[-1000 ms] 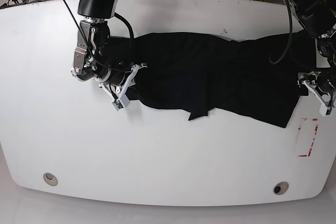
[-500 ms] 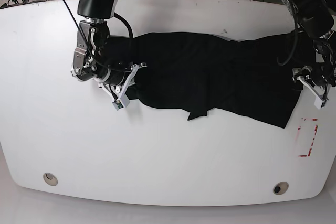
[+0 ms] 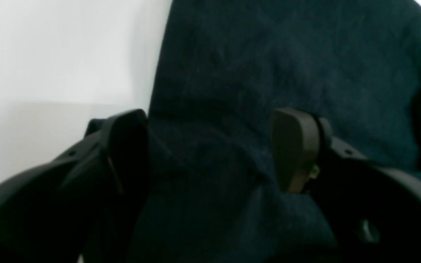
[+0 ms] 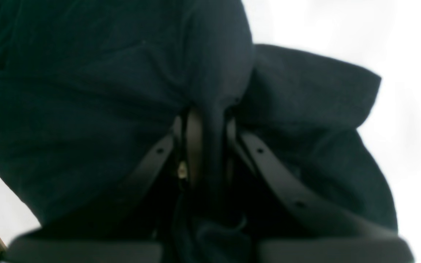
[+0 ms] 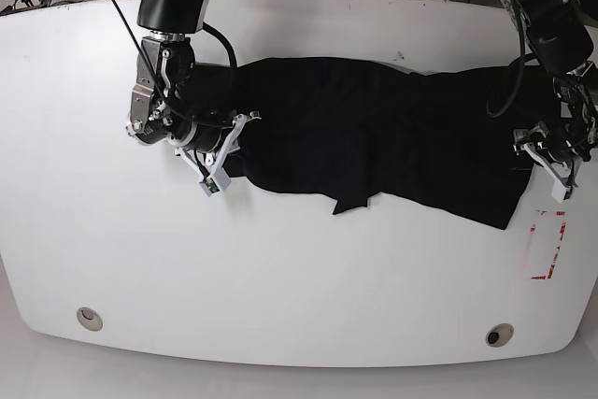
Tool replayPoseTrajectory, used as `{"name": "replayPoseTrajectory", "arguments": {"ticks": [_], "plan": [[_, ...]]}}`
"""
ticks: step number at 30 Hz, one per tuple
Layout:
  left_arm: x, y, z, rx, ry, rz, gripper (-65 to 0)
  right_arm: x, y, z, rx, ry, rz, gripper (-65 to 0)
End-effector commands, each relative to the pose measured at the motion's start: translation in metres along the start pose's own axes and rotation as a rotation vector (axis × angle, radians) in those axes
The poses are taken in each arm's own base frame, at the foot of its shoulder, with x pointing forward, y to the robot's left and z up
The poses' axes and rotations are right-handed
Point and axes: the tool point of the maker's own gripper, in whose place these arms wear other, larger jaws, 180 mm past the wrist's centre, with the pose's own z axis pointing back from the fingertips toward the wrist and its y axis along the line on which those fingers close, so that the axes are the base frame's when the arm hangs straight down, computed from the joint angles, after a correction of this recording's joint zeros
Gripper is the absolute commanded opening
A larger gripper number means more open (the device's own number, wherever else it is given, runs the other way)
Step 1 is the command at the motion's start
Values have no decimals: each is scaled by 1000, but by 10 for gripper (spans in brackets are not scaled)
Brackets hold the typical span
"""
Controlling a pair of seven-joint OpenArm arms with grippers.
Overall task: Fold the T-shirt properly
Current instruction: 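Grasp the shirt edges with both grippers, then pull the shirt ends with both grippers, rolling it lengthwise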
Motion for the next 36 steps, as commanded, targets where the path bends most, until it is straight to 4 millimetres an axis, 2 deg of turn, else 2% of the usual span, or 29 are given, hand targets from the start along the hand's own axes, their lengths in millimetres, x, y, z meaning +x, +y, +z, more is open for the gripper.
{"name": "replayPoseTrajectory", "arguments": {"ticks": [1,7,9,13,21,25,29,36], "plan": [[5,-3,-2,-9,2,-5,-142,19,-2,6,-5,-47,21,-623],[2,-9,-7,-26,13,-2,-143,20,-2,6,-6,-51,22,-622],[-6,-8,-8,-26,28,12,-219,21,-2,6,-5,-45,24,-618],[-8,-10,-9,-31,32,15,-369,22,-2,7,-7,-48,25,-616],[-10,-8,-9,-27,16,20,-606,25,-4,8,-9,-55,24,-616],[-9,-8,-8,-25,9,17,-640,26,-4,10,-12,-58,28,-616],[-6,-7,-6,-20,5,10,-647,28,-5,11,-14,-58,31,-616],[12,-4,10,17,-30,-37,-650,32,-8,22,-49,-48,66,-613]]}}
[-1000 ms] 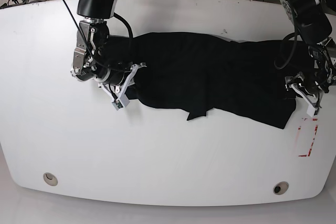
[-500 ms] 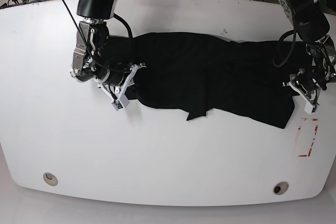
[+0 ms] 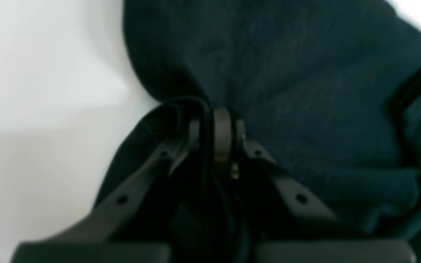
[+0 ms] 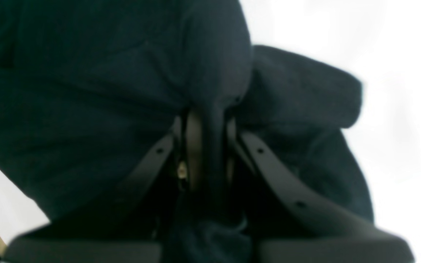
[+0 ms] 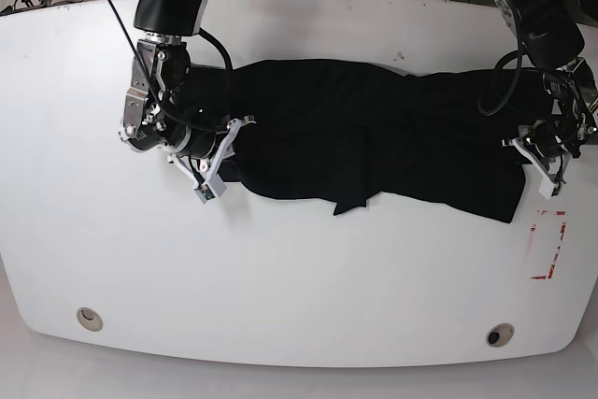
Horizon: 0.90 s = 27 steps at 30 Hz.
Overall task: Fold the T-shirt properly
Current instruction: 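Pull the shirt ends with both grippers, rolling it lengthwise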
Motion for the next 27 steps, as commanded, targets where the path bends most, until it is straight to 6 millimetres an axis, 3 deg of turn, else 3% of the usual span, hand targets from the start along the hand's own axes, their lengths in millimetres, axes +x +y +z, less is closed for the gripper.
{"name": "replayPoseTrajectory", "arguments": {"ticks": [1,3,5,17,27], "plan": [[23,10,16,42,-50,-33,-650,22,-5,11,-25,-53,35,-613],[27,11,22,54,-64,-43,-650,23,-5,14,-32,-53,44,-614],[45,9,37,80,-108,-91,-650,22,-8,20,-52,-47,56,-617],[78,-2,70,160,-151,-219,-647,29,-8,34,-87,-63,99,-616],[87,-17,72,159,-118,-283,-643,29,-9,42,-106,-80,114,-618]]}}
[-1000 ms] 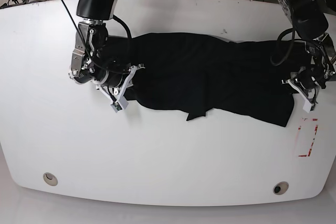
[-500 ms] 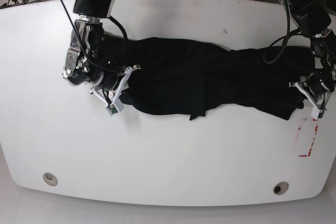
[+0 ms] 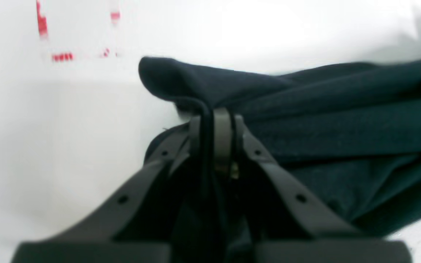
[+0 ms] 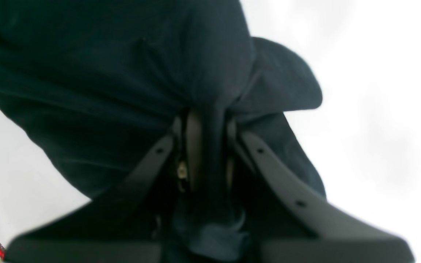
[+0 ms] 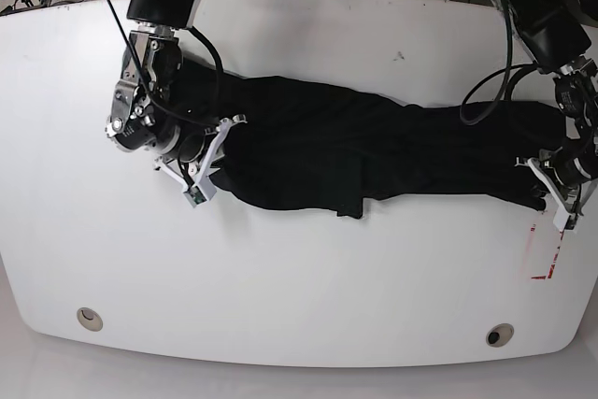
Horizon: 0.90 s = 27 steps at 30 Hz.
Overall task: Fold the T-shirt properly
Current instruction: 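Pull the shirt ends with both grippers, rolling it lengthwise, then lift the shirt with both grippers and swing it across the table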
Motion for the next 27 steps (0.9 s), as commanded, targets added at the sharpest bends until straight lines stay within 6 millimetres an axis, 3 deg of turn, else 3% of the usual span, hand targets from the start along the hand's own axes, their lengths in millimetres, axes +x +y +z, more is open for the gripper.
{"name": "replayPoseTrajectory", "arguments": {"ticks": [1,8,12,18,20,22,27], "plan": [[21,4,9,24,-33,-44,-643,16,-8,12,-38,-50,33,-618],[30,-13,12,20,-43,-105,-644,19,-10,16,-51,-59,46,-619],[39,-41,23,21,-76,-189,-645,35,-13,25,-75,-87,84,-621],[52,-59,34,25,-124,-230,-646,54,-24,35,-111,-113,112,-623],[58,-60,38,32,-142,-237,-647,64,-30,40,-129,-124,125,-624],[77,-58,50,58,-187,-255,-649,92,-47,54,-182,-143,162,-633],[102,-55,65,91,-251,-272,-650,116,-62,72,-237,-154,197,-635]]}}
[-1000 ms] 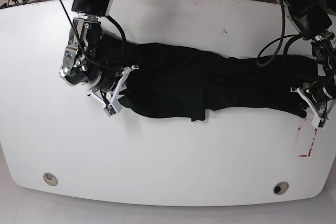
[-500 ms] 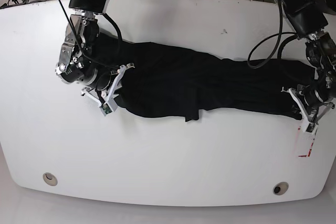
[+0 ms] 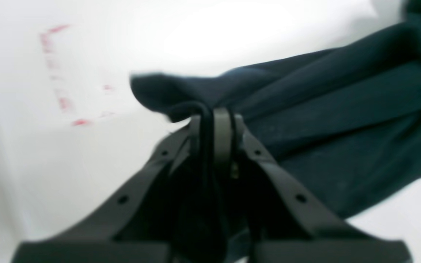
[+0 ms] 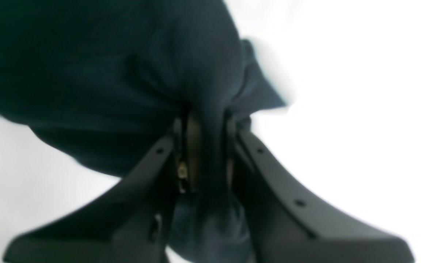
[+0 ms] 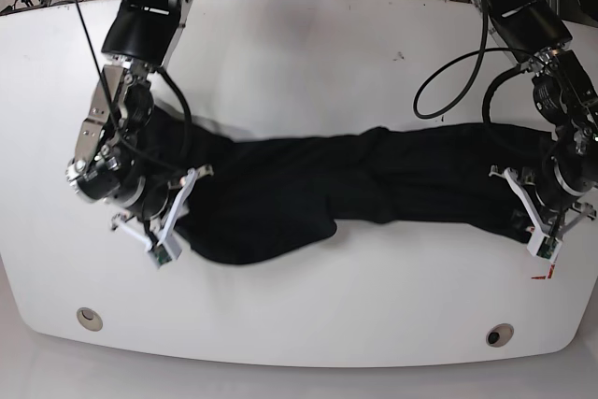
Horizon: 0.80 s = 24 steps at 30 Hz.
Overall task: Fold the T-shirt properly
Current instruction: 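Lift the shirt with both grippers and swing it across the table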
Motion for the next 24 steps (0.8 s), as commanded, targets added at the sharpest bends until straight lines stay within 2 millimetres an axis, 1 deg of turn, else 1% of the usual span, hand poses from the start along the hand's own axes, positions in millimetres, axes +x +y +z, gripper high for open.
{"name": "replayPoseTrajectory", "arguments": {"ticks": [1,3,5,11,13,15,17,21,23,24], "plan": [[33,15,15,52,-93,-29,-650,27,-17,16,-54,-60,39,-635],[43,19,20,67,-117,-34,-649,33,-22,20,-68,-59,53,-636],[57,30,30,106,-148,-26,-647,33,-23,24,-83,-36,76,-635],[73,40,39,135,-180,-24,-647,36,-29,30,-106,-25,91,-634],[74,42,40,139,-182,-22,-648,35,-30,30,-108,-20,92,-633],[68,44,37,134,-159,-22,-650,19,-24,29,-100,17,82,-626],[65,46,36,135,-150,-21,-650,17,-23,29,-99,19,80,-625],[64,51,37,139,-148,-20,-650,19,-25,30,-105,13,84,-624],[65,51,36,136,-152,-20,-649,24,-29,32,-115,7,90,-623],[72,49,36,129,-171,-26,-649,36,-34,37,-128,-13,104,-624]]}}
